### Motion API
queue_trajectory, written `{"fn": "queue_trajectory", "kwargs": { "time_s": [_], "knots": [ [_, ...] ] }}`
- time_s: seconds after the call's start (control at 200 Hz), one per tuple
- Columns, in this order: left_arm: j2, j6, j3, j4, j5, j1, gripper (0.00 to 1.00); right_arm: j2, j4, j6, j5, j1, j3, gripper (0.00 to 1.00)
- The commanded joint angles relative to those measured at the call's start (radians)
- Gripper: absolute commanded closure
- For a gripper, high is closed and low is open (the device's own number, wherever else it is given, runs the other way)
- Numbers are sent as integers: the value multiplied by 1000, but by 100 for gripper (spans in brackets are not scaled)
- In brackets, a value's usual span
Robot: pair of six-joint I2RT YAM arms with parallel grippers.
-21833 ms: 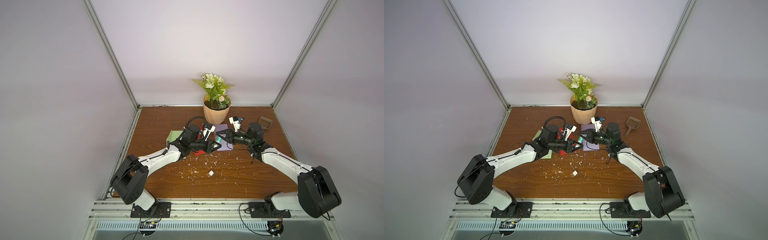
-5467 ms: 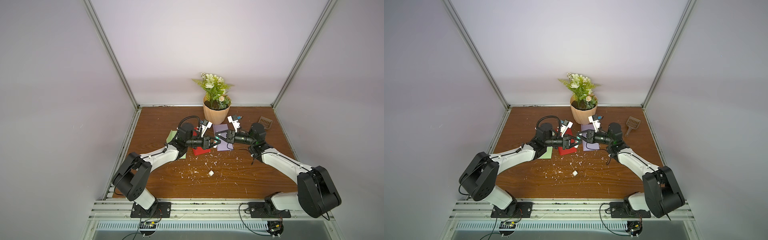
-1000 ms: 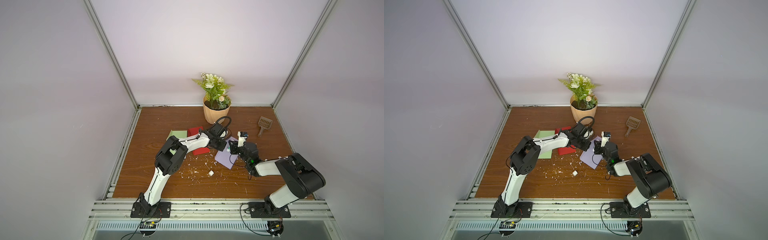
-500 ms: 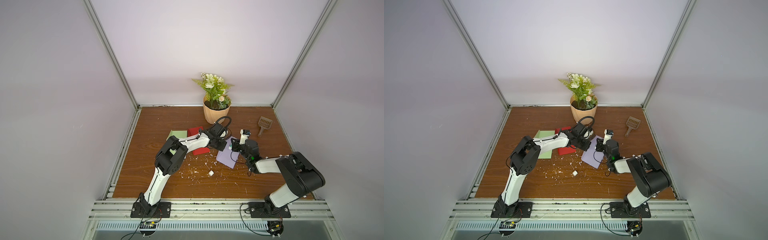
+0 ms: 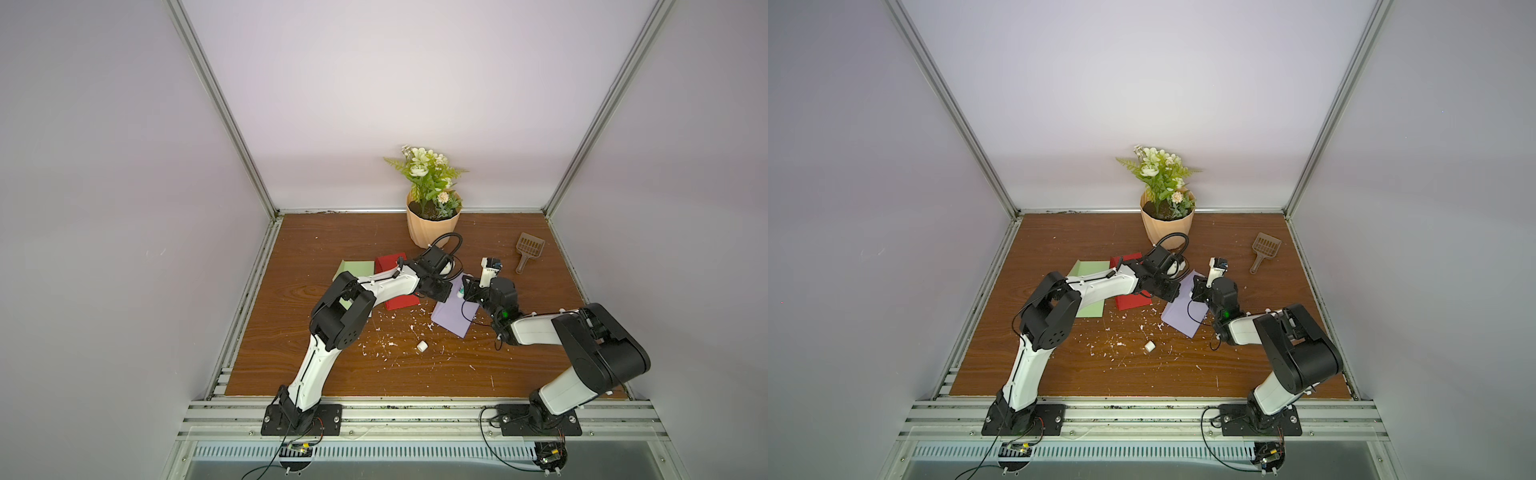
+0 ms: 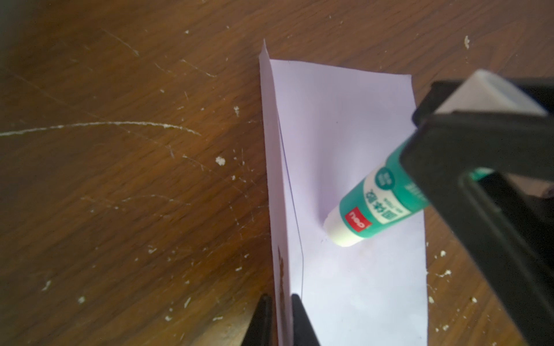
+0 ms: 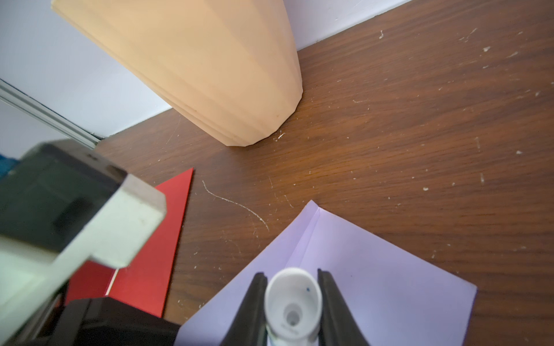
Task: Seal the envelope with a glue stick
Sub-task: Apply the envelope at the center of the board.
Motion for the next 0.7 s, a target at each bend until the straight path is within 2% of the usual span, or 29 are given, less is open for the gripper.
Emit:
{"fn": "queue_trajectory", "kwargs": {
  "time_s": [0.0, 0.44, 0.696],
  "knots": [
    [-24, -12, 1, -15, -18, -10, 86, 10, 22, 17, -16, -6, 6, 100],
    [-17, -37, 2, -2, -27, -11, 90, -7, 18, 30, -91, 7, -57, 100],
    [-18, -38, -4, -2, -26, -10, 90, -45, 43, -57, -71, 66, -84, 100]
  ]
}}
